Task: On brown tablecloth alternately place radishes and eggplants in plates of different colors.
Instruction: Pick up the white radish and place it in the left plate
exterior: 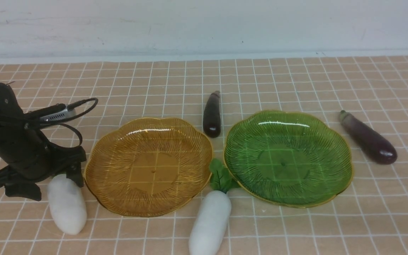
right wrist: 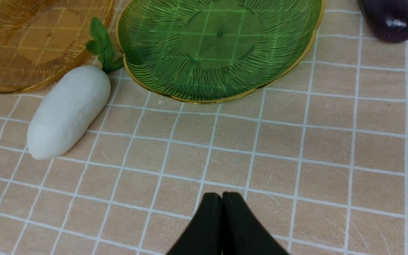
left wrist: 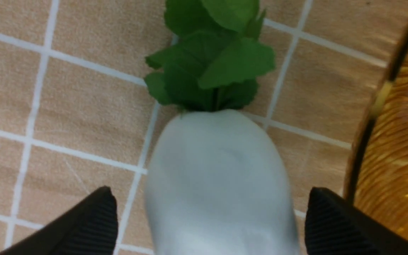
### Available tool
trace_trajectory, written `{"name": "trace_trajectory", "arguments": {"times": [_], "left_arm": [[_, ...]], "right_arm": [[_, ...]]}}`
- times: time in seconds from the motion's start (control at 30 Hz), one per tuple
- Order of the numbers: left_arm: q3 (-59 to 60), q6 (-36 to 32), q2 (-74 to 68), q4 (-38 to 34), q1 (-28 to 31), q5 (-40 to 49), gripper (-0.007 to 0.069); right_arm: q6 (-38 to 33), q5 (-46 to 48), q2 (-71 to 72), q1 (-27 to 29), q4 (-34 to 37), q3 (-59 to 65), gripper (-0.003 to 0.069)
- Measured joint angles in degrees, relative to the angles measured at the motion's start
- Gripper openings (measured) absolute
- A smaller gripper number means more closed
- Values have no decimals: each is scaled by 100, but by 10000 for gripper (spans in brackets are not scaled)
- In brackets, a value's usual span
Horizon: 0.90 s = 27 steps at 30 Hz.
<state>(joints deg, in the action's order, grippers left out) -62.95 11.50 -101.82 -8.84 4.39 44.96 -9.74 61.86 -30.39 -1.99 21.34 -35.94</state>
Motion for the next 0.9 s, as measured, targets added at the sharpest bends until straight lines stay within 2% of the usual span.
{"name": "trace_trajectory", "arguments": {"times": [0.13,0.27,0.43,0.53,0.63,0.7,0.8,0.9], "left_arm": [[-11,0,-160,64,0,-32,652],[-11,0,-201,68,0,-32,577],[-68,0,-234,244,-5,24,396],[-358,14,-190,702,9,529,374],[-824,4,129,734,-36,818,373],[-1127,-147,370,642,-233,871,371],[-1508,-684,605,199,-921,758,371],[-1543,-1064,551,-23,-1545,414,371]], "right_arm": [[0,0,0,0,5,0,-15],[0,0,0,0,23,0,-15],[0,0,0,0,29,0,-15],[8,-22,0,0,23,0,-15],[240,-208,-127,0,-131,-77,-15],[507,-374,-451,0,-467,-290,-15],[1188,-506,-1400,0,-1434,-965,-15],[1700,-519,-2430,0,-2071,-1697,-15]]}}
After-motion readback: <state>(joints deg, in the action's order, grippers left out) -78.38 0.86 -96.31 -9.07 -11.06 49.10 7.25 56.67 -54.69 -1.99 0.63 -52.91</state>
